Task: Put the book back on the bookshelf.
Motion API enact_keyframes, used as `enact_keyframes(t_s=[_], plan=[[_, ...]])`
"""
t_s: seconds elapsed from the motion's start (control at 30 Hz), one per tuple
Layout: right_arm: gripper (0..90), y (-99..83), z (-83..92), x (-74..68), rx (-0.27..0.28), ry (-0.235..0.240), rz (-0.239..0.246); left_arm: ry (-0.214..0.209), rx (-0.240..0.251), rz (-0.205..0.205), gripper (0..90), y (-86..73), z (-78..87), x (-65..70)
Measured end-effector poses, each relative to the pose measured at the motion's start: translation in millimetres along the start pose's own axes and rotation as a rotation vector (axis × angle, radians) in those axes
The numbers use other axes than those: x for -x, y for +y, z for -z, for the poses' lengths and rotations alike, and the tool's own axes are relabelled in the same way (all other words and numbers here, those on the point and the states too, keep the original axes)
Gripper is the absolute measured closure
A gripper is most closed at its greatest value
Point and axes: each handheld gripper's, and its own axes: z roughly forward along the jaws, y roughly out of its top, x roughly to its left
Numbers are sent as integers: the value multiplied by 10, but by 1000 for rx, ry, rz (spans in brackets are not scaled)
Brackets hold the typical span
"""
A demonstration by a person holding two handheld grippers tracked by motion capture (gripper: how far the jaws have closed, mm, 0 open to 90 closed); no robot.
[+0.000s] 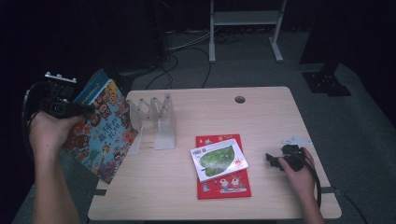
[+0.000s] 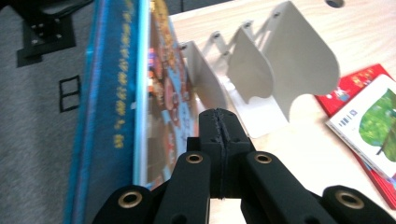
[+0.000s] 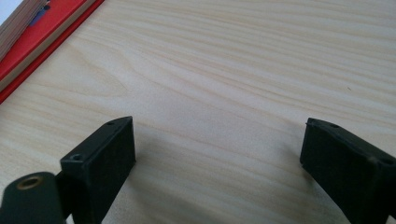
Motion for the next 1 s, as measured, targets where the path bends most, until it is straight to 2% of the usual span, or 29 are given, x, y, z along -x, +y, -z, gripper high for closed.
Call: enact_keyframes(t_s=[0.3, 0.5, 0.63, 0.87, 1.0], plan=[[93, 0, 0, -1, 0, 0, 1, -103, -28, -76, 897, -28, -230, 249], [93, 0, 0, -2, -1, 0, 0, -149, -56, -121, 896, -48, -401, 417], [93, 0, 0, -2, -1, 0, 0, -173, -67, -137, 889, -83, -506, 499], [94, 0, 0, -2, -1, -1, 1, -226, -88, -180, 830, -184, -730, 659], [94, 0, 0, -2, -1, -1, 1, -251, -124, -233, 773, -239, -895, 759]])
